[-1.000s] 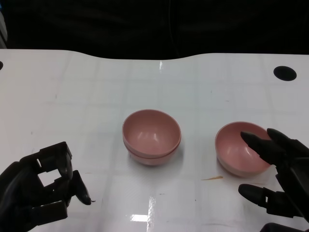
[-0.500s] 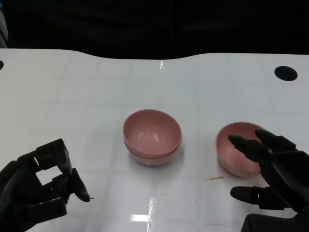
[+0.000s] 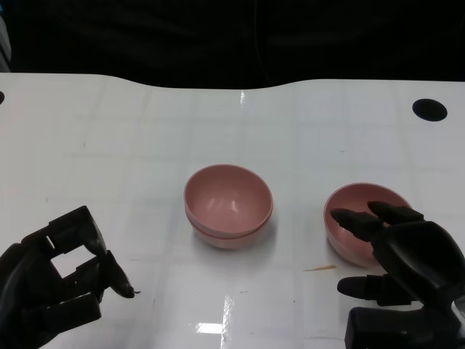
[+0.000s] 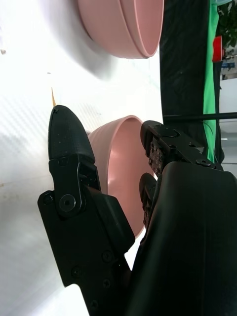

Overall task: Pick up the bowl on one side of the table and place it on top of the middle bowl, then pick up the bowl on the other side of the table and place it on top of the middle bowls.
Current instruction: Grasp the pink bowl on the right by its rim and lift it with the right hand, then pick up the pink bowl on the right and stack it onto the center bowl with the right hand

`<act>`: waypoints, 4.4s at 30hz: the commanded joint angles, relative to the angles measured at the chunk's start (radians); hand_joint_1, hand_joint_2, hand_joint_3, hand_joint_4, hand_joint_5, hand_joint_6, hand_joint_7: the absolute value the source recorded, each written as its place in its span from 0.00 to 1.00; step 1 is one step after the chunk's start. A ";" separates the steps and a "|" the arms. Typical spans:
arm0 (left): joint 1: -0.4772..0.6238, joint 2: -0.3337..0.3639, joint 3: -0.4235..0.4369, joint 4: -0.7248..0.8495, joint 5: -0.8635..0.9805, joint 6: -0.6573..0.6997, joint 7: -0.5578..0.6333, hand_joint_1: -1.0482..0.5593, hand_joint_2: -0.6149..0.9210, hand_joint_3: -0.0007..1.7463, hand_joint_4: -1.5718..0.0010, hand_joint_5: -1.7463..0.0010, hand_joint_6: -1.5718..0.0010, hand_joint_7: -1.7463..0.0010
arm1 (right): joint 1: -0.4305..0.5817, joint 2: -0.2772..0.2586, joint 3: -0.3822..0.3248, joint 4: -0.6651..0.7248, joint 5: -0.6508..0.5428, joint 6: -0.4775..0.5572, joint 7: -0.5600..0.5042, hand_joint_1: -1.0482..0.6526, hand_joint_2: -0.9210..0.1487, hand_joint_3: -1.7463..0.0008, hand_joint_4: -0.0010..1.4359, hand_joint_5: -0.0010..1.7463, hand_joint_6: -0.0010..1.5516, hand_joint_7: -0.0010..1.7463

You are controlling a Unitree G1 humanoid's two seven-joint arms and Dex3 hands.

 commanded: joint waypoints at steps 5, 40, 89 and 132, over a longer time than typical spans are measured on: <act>0.002 -0.006 0.014 -0.004 0.015 -0.010 0.009 0.79 1.00 0.81 0.43 0.00 0.56 0.00 | -0.067 -0.019 0.029 0.098 0.014 -0.002 -0.060 0.09 0.00 0.84 0.27 0.03 0.28 0.01; 0.003 -0.032 0.007 -0.027 0.040 -0.007 0.044 0.79 1.00 0.80 0.45 0.00 0.60 0.00 | -0.310 0.030 0.179 0.740 0.126 -0.348 -0.525 0.52 0.04 0.78 0.61 0.75 0.56 0.63; 0.010 -0.073 -0.025 -0.051 0.125 -0.033 0.045 0.82 1.00 0.78 0.44 0.00 0.59 0.00 | -0.498 -0.002 0.156 0.182 0.144 -0.471 -0.072 0.48 0.31 0.52 0.67 1.00 0.47 1.00; 0.033 -0.084 -0.037 -0.061 0.147 -0.043 0.030 0.81 1.00 0.74 0.46 0.00 0.59 0.00 | -0.669 0.183 0.326 0.714 0.069 -0.499 -0.249 0.49 0.25 0.50 0.63 1.00 0.43 1.00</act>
